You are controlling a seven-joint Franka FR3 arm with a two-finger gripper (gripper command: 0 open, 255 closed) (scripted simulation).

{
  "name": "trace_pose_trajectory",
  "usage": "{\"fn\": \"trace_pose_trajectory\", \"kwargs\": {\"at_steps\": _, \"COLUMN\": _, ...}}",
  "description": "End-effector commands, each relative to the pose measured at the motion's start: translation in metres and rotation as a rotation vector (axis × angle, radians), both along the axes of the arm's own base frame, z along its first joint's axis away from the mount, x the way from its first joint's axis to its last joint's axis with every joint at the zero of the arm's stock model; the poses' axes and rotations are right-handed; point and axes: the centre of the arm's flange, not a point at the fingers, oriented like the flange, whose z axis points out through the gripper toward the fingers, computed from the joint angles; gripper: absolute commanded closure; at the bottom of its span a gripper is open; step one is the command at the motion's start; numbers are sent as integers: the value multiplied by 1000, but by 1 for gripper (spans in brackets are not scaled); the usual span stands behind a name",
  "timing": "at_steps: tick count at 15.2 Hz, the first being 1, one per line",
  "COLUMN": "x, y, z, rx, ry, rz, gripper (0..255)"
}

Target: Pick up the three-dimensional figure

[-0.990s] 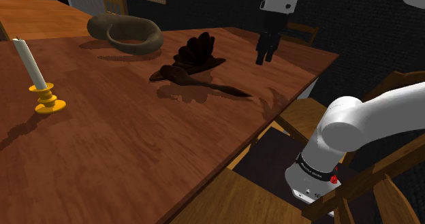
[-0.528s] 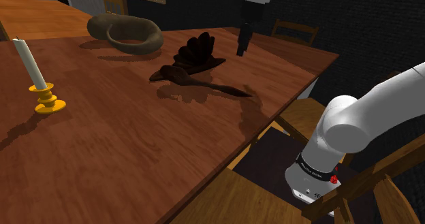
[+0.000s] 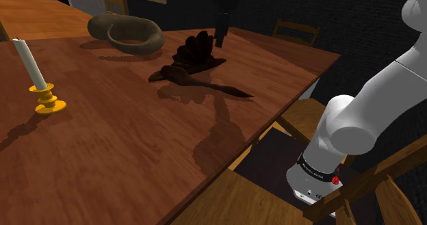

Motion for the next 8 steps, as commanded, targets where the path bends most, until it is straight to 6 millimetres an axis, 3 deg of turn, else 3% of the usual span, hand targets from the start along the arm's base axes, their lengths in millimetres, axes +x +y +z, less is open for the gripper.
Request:
{"fn": "trace_pose_trajectory", "kwargs": {"at_steps": 1, "x": 12, "y": 21, "z": 8, "rx": -12, "ry": -25, "rz": 99, "gripper": 0}}
{"fn": "trace_pose_trajectory", "kwargs": {"at_steps": 6, "x": 30, "y": 77, "z": 25, "rx": -42, "ry": -85, "rz": 335, "gripper": 0}}
{"fn": "trace_pose_trajectory", "kwargs": {"at_steps": 8, "x": 30, "y": 78, "z": 20, "rx": -42, "ry": -86, "rz": 337, "gripper": 0}}
